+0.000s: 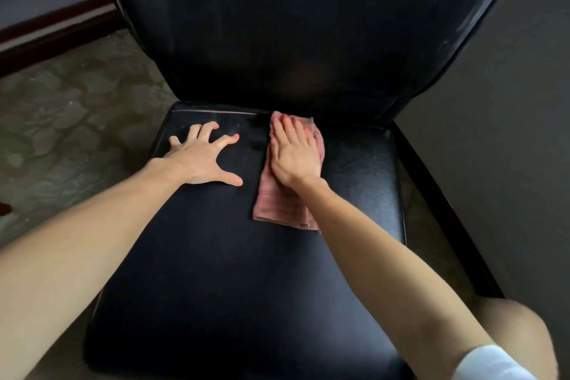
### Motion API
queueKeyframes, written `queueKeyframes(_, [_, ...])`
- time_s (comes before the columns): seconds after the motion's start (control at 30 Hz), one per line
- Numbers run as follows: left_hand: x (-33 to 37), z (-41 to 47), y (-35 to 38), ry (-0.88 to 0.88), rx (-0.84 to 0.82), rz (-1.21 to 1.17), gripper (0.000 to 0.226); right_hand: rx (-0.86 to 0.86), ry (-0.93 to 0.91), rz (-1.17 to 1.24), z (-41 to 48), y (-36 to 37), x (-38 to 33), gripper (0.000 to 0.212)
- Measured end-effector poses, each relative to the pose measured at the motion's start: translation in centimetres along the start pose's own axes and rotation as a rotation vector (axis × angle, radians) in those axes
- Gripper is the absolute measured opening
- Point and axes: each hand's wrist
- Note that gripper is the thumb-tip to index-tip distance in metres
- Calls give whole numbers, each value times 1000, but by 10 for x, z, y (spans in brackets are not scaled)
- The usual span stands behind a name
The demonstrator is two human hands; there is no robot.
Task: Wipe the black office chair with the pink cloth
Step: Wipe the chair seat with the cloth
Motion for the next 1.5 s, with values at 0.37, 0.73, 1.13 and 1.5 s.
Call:
queueKeyframes(0.37, [1,2,3,-6,3,-49,107,13,61,-66,8,-6,2,55])
queueKeyframes(0.73, [0,-5,2,-26,18,-61,104,59,132,-101,-11,-14,68,53])
queueKeyframes(1.13, [3,-7,5,-53,18,-72,103,65,209,-57,5,-19,43,56])
queueKeyframes(1.5, [-24,-33,7,-73,6,-94,98,21,15,-63,0,-4,16,56])
Point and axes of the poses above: each hand's wrist, its own z-axis towards the middle knuckle, its own y-axis out of the palm, x = y × z, and after that the axes turned 2 degrees about y, right-handed
